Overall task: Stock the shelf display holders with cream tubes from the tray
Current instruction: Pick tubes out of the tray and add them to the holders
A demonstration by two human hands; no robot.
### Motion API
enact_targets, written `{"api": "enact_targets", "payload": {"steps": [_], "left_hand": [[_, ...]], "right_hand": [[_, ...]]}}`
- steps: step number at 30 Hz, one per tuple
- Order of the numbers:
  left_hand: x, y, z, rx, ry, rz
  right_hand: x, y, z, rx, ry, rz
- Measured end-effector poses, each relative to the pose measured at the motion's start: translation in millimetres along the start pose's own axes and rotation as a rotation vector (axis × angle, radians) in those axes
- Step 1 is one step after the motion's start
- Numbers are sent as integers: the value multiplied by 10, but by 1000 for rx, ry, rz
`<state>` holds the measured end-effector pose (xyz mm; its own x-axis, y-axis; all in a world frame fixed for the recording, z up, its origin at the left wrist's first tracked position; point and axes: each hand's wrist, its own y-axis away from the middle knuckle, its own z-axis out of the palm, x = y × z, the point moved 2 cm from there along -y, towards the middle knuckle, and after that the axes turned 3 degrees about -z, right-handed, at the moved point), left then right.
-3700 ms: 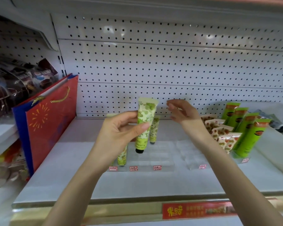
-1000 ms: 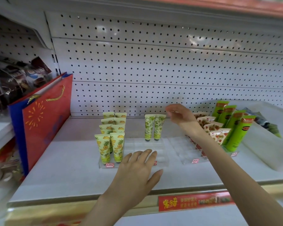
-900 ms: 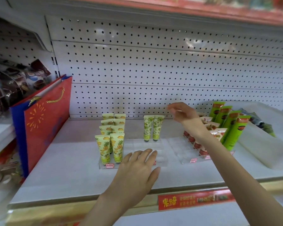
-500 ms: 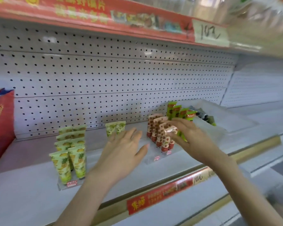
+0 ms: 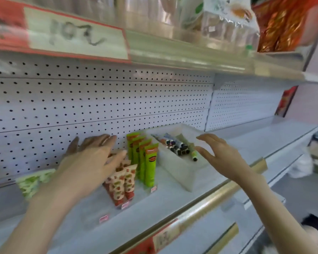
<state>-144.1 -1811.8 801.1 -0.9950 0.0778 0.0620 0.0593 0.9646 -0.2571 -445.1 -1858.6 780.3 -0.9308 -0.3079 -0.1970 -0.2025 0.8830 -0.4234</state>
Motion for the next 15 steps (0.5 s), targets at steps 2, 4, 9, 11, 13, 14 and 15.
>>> {"api": "enact_targets", "payload": {"steps": [2, 4, 9, 11, 13, 14, 15], "left_hand": [[299, -169, 15, 31, 1, -20], [616, -301, 36, 49, 14, -21], [1211, -578, 182, 46, 0, -51], [1327, -665, 252, 53, -14, -80], [1477, -709, 296, 66, -41, -92], [1571, -731, 312, 82, -58, -69], [1666, -767, 339, 95, -72, -35]], "right_hand": [[264, -114, 24, -31, 43, -45], [512, -196, 67, -103, 74, -68], [1047, -399, 114, -228, 113, -126], [1196, -464, 112, -240, 105, -139], [1291, -511, 131, -277, 66, -141], [1312, -539, 145, -297, 44, -145], [1319, -579, 160, -308, 29, -159]]}}
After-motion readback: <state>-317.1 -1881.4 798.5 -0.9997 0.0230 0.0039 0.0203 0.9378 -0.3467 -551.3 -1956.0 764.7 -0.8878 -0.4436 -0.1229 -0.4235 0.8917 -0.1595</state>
